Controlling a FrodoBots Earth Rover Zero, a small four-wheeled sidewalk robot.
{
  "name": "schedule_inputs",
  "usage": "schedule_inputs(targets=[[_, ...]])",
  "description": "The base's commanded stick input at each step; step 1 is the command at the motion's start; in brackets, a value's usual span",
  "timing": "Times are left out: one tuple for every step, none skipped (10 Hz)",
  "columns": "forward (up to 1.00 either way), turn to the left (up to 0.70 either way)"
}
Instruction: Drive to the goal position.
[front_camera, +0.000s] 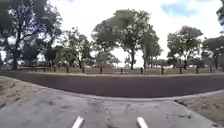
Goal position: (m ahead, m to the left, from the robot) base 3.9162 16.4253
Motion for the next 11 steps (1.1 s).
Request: schedule_inputs(targets=[[0.60, 0.00], [0.60, 0.00], [0.60, 0.00], [0.60, 0.00], [0.60, 0.00], [0.60, 0.00], [0.60, 0.00], [0.60, 0.00], [0.60, 0.00], [0.60, 0.00], [0.60, 0.00]])
